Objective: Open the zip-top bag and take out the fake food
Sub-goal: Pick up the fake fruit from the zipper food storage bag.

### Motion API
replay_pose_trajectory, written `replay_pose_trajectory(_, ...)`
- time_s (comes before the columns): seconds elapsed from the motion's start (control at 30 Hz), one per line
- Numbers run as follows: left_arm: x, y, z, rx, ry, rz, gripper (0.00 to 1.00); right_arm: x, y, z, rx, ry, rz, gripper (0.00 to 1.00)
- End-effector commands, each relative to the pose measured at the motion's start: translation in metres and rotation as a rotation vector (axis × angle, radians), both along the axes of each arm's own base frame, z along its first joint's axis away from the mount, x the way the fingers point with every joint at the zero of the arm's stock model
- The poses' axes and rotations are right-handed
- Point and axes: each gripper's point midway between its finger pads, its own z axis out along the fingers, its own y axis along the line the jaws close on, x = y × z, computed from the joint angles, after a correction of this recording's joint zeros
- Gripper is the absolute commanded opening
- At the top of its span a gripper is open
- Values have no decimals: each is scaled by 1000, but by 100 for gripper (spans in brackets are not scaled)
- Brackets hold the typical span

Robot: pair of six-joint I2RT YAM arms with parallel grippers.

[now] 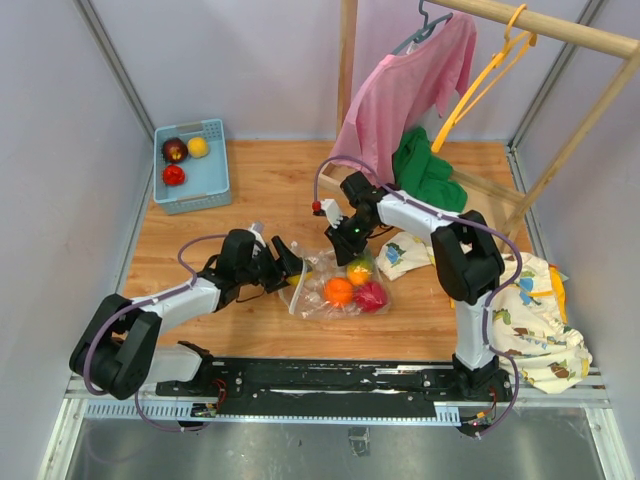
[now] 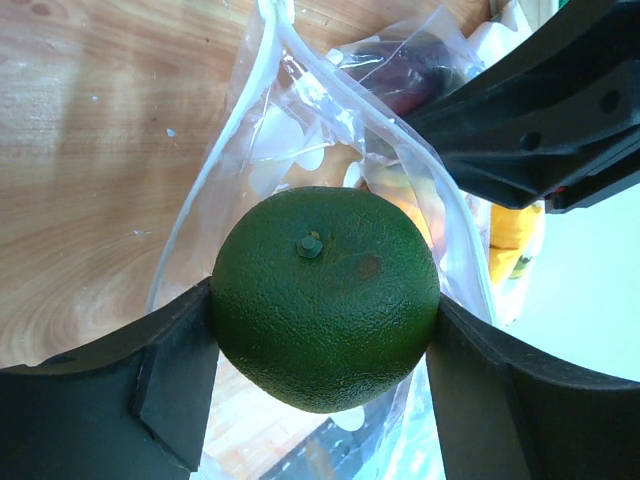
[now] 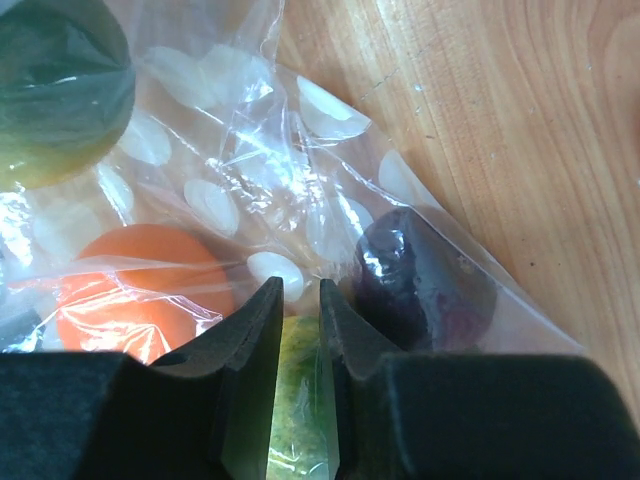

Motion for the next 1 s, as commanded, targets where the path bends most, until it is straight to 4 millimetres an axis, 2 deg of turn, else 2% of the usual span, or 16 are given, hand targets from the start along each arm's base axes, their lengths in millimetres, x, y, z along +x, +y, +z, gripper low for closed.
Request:
replay_pose_trajectory(0.0, 6, -9, 25, -129, -50, 14, 36, -4, 1, 13, 47, -22, 35, 23)
replay_pose_trajectory(0.17, 3, -3, 15, -123, -38, 19, 37, -8, 3, 11, 43, -23, 50, 23)
replay_pose_trajectory(0.33, -2, 12, -17, 32, 11, 15, 38, -10, 6, 11, 32, -32, 65, 24)
replay_pose_trajectory(0.43, -6, 19, -29, 99, 34, 0, 43, -12, 9, 10, 23, -38, 76, 24)
replay_pose_trajectory(0.73, -5, 22, -36, 145, 52, -13, 64, -19, 16, 15, 47, -27, 102, 29)
replay_pose_trajectory(0.97, -1, 22, -31, 157, 41, -13, 79, -22, 18, 16, 60, -17, 108, 30)
